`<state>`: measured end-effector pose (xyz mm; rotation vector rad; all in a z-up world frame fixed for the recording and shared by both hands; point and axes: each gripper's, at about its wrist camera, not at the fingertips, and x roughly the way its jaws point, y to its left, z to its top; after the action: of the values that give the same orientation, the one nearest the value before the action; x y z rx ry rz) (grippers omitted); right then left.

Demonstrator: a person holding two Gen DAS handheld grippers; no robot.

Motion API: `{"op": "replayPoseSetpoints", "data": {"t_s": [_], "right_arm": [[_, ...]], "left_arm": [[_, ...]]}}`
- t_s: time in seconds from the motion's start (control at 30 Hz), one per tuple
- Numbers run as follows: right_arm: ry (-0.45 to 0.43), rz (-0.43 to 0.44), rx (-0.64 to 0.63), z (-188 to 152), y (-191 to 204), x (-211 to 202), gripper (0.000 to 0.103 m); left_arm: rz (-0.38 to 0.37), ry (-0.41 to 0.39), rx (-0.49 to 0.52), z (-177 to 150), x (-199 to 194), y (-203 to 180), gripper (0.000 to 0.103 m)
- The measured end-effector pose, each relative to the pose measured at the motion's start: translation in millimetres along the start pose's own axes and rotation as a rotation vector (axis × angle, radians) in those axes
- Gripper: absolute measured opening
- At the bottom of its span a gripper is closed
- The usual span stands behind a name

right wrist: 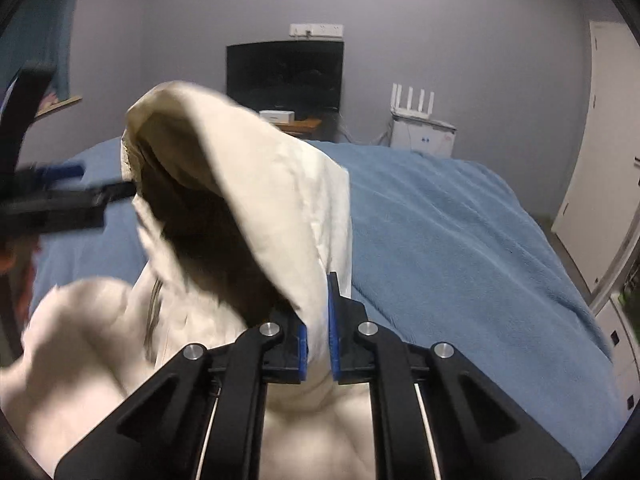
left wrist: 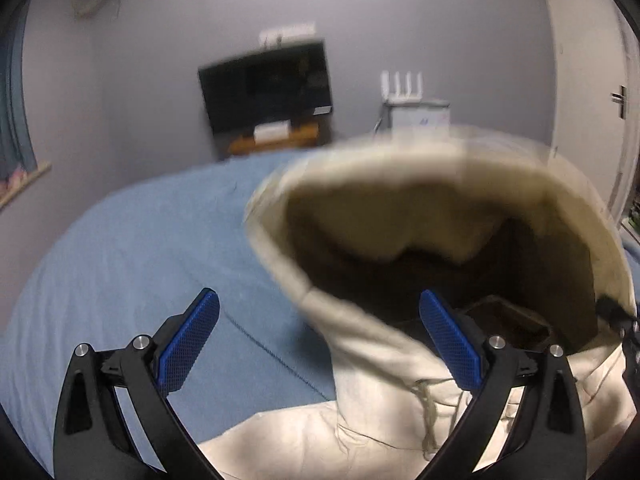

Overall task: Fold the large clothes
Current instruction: 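Grasp the hood with the right tool and fold it down onto the body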

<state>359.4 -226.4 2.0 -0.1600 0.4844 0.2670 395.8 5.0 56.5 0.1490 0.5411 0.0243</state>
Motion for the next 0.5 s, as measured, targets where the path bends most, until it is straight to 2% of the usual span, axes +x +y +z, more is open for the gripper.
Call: {"op": "replayPoseSetpoints", "data": {"t_s": [0.03, 0.07, 0.1, 0.13, 0.17, 0.2, 0.23, 0.37, 0.5], "right_arm": [[-0.001, 0.001, -0.020, -8.2, 3.3, -6.3, 0.006], [0.002, 0.006, -0.031, -13.1, 6.1, -9.5, 0.006], [0.002, 0.004, -0.042, -17.1, 9.1, -13.4, 0.006], [0.001, 0.003, -0.047, -19.2, 10.3, -16.2, 0.006], [0.001, 0.006, -0.048, -21.6, 12.3, -19.2, 0.006], [-0.002, 0.008, -0.047, -24.6, 13.5, -23.7, 0.006], [-0.003, 0.012, -0.051, -26.5, 15.5, -28.4, 0.006], [-0.024, 0.036, -0.065, -36.5, 20.0, -50.9, 0.006], [-0.021, 0.092, -0.075, -50.7, 21.0, -67.5, 0.006]], "left_arm": [[-0.010, -0.019, 0.021, -2.3, -5.5, -3.3, 0.096], [-0.017, -0.031, 0.066, -5.6, -10.7, -9.8, 0.089], [-0.021, -0.026, 0.119, -9.4, -13.9, -17.0, 0.075], [-0.013, -0.015, 0.164, -12.3, -14.7, -23.7, 0.069], [0.006, -0.003, 0.229, -18.8, -17.8, -30.9, 0.049], [-0.005, 0.006, 0.265, -24.0, -21.1, -34.4, 0.018], [-0.029, 0.026, 0.298, -31.2, -26.9, -37.2, 0.001], [-0.029, -0.036, 0.316, -56.9, -66.8, -34.7, 0.001], [-0.088, -0.060, 0.295, -87.8, -113.3, -25.9, 0.001]]}}
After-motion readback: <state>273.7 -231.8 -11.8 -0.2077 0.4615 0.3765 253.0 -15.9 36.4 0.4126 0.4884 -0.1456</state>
